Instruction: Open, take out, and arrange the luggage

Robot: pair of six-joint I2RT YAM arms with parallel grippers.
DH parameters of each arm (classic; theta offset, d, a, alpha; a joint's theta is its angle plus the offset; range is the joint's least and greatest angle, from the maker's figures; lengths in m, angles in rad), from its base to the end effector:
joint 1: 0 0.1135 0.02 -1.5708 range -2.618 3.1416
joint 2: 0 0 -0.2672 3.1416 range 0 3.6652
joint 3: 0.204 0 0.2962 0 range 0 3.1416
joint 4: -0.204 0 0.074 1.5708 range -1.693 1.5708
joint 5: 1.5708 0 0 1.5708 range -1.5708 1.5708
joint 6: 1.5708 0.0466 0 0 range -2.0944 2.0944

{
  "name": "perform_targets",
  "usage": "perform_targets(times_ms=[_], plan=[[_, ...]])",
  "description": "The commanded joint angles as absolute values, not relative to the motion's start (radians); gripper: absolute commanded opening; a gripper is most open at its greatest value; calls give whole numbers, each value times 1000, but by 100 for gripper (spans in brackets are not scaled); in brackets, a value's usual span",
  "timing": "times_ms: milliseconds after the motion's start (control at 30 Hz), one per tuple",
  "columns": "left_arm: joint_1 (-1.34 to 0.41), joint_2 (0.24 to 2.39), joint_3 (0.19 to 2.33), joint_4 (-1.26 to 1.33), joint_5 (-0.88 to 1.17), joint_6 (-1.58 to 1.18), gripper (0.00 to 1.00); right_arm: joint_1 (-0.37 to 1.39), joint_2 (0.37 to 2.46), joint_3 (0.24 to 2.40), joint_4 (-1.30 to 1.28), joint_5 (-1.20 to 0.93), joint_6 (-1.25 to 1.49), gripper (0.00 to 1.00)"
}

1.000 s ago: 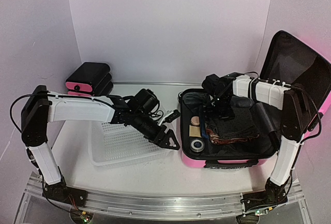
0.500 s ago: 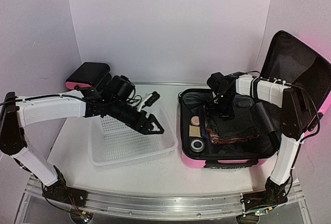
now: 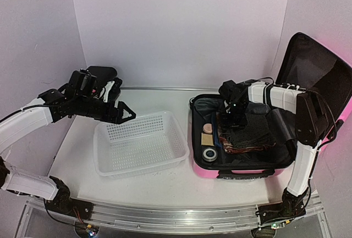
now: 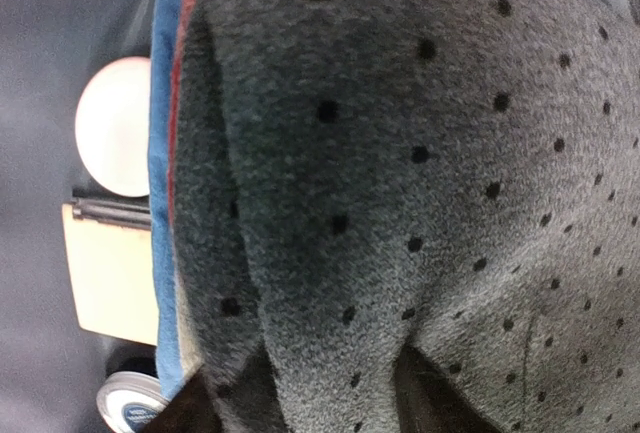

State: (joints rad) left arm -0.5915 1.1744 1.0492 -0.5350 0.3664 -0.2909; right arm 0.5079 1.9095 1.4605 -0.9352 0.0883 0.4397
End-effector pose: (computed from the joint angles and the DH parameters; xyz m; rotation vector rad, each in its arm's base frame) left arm 0.2438 -0.1839 0.3112 0.5554 2.2622 -0.8737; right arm 0.3677 0.1999 0.1753 -0.0879 2.9341 0.0099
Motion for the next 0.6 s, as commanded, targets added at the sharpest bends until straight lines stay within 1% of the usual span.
perform_targets(times_ms=[0, 67, 200, 333, 467, 567], plan=[[-564, 1128, 1029, -579, 316, -269, 85, 499, 1892, 1449, -918, 73, 420, 38], [-554, 1119, 1024, -590, 297, -268, 86, 498, 1883, 1446, -916, 71, 415, 35], [-527, 1107, 1016, -611, 264, -272, 88, 496, 1853, 1442, -913, 72, 400, 26], [-480, 1097, 1003, -623, 265, -278, 89, 493, 1820, 1441, -913, 54, 378, 20], [-424, 1087, 986, -629, 273, -283, 90, 487, 1781, 1438, -913, 16, 357, 8], [-384, 1087, 969, -633, 269, -299, 91, 482, 1747, 1432, -913, -20, 341, 6]])
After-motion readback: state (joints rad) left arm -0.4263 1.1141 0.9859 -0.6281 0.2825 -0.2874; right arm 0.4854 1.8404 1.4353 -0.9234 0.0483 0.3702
